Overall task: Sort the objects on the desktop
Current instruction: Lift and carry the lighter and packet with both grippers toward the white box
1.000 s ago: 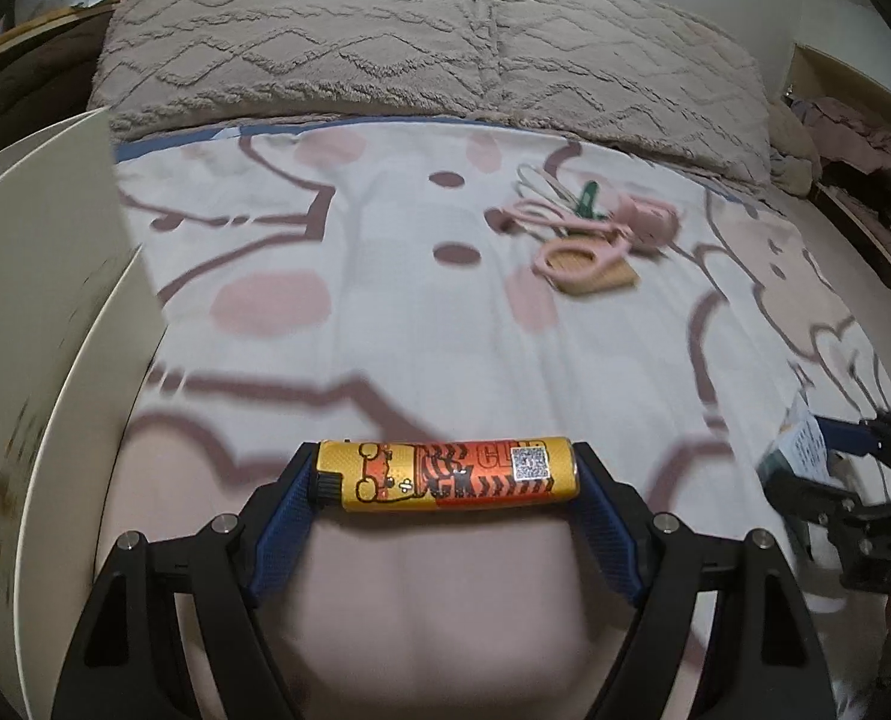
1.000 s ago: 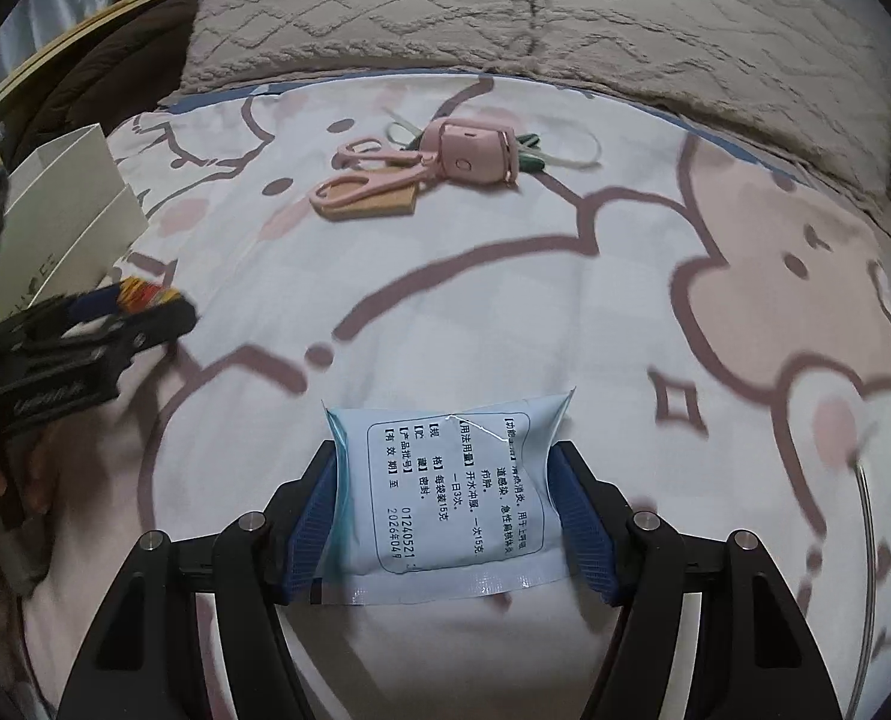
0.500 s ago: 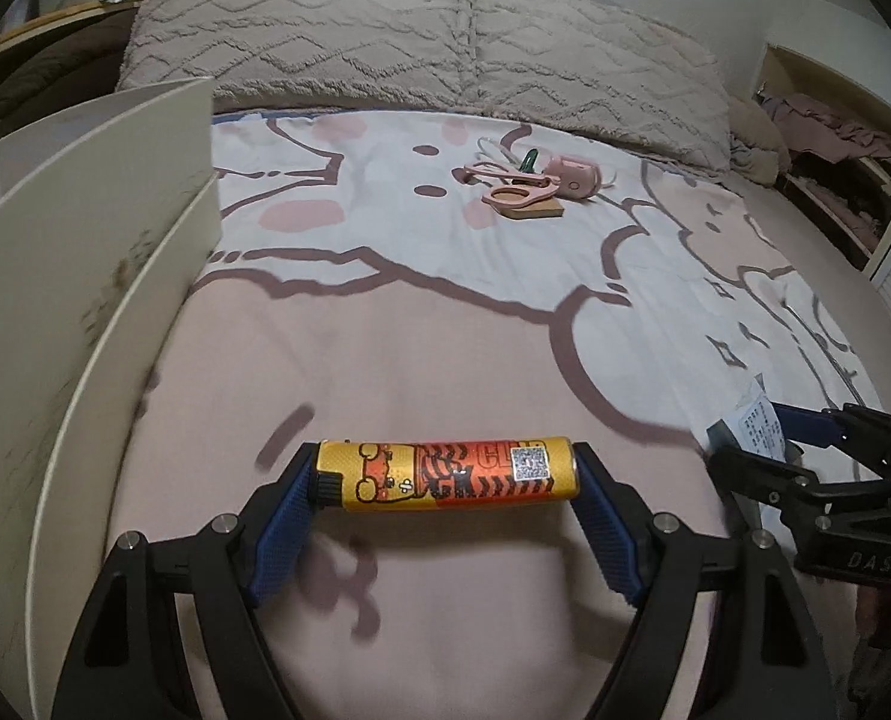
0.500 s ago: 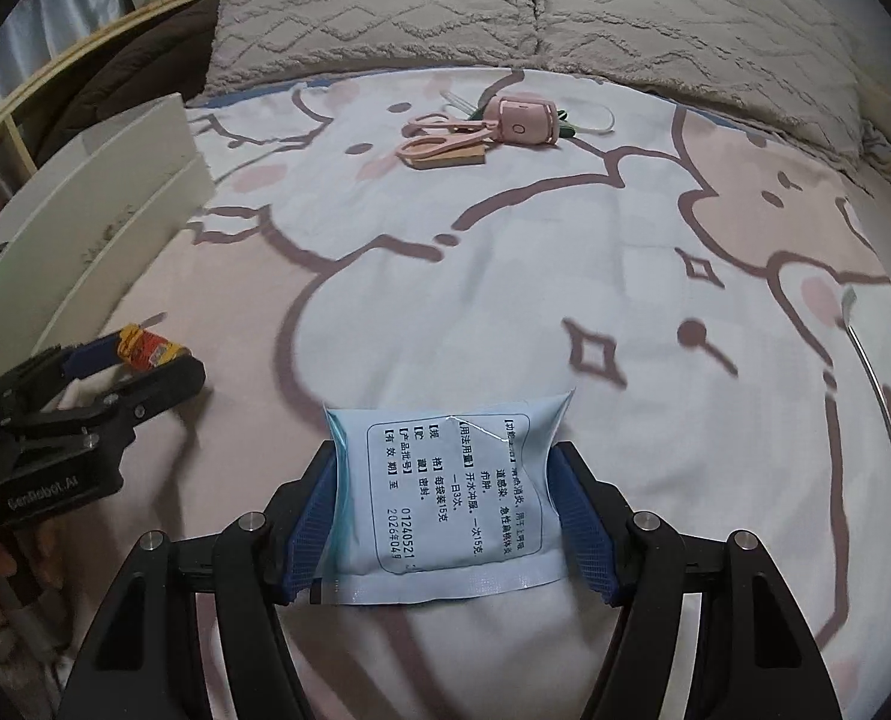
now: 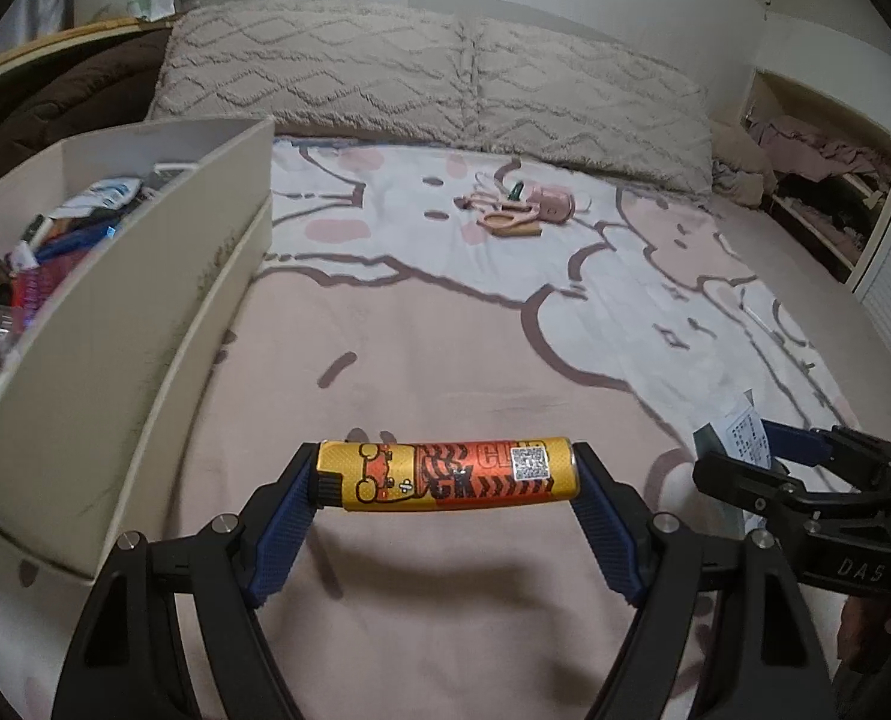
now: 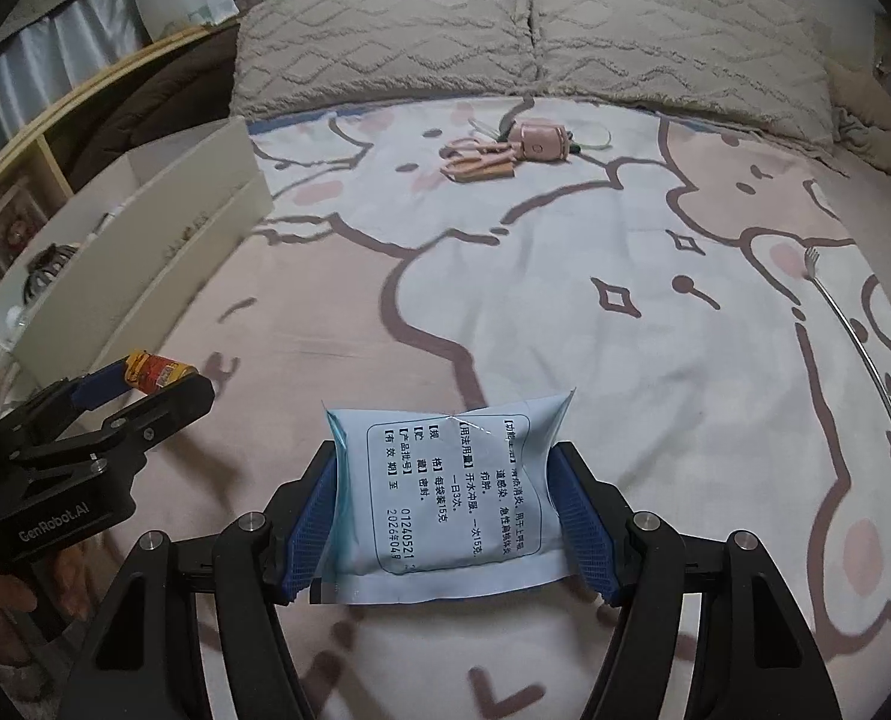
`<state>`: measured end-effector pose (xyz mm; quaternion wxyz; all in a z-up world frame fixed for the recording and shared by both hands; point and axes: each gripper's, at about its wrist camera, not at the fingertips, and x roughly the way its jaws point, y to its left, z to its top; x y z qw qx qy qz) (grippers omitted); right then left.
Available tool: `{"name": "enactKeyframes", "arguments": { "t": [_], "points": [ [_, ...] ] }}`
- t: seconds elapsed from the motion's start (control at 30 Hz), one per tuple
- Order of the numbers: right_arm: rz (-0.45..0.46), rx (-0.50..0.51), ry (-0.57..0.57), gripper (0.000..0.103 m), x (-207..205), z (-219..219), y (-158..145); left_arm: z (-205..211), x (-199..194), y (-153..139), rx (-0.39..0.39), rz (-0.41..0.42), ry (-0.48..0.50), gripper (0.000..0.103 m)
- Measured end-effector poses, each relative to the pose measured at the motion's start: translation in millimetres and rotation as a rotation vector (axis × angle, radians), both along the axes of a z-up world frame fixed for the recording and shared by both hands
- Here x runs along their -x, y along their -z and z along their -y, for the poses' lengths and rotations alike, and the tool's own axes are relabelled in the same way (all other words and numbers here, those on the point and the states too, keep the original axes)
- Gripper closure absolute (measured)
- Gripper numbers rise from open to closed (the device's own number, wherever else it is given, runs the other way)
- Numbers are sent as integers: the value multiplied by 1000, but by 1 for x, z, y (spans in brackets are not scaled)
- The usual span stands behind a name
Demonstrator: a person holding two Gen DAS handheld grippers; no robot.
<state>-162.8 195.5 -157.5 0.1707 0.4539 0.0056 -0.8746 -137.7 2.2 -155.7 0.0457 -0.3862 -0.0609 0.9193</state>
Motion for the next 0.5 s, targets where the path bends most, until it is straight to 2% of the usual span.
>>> {"name": "enactKeyframes", "arguments": {
  "t": [0.5],
  "points": [
    [-109,73,-13,33,-40,24,-57,31,-46,-67,-9,-152,-48,23]
  ]
}}
